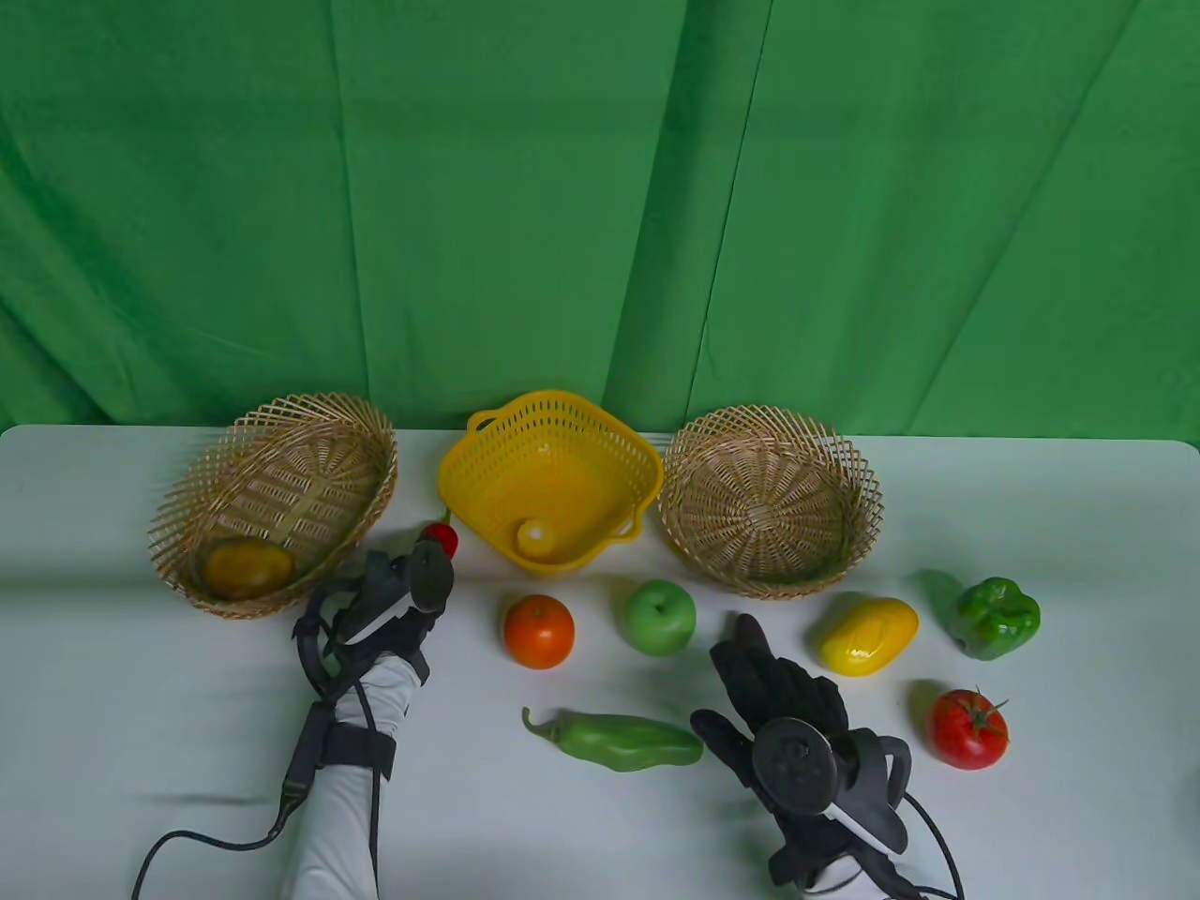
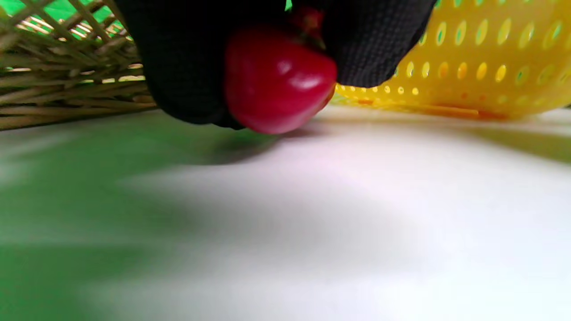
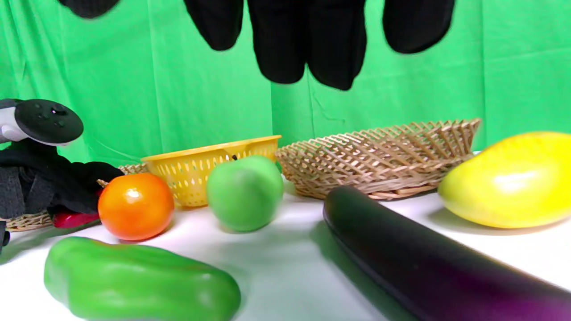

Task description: Place 10 objects into 3 containers, with green background

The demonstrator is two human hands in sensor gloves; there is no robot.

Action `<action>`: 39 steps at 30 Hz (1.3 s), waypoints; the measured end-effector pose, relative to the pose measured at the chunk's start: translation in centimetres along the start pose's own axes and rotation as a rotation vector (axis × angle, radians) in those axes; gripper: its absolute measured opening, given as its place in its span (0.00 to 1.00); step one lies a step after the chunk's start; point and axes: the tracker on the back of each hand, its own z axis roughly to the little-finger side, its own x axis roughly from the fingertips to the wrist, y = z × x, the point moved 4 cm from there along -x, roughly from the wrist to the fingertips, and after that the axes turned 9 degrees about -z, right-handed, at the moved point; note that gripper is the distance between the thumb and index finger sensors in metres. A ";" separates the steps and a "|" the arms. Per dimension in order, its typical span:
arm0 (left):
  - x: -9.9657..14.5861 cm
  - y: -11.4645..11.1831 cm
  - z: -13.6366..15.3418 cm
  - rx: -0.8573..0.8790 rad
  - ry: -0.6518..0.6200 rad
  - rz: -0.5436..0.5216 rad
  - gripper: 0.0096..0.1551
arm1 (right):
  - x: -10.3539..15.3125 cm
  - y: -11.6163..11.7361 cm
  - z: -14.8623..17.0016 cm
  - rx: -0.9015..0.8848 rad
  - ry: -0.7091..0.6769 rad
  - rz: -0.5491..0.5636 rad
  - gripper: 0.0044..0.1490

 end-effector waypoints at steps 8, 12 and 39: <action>0.4 2.0 0.8 0.013 0.022 -0.034 0.45 | 0.0 0.0 0.0 -0.001 -0.003 0.002 0.47; 0.7 3.3 1.2 -0.009 0.023 -0.046 0.45 | 0.0 0.0 0.0 -0.006 -0.006 0.006 0.47; 1.7 7.9 9.7 -0.223 0.230 -0.107 0.42 | 0.0 0.2 0.1 0.002 0.004 -0.014 0.47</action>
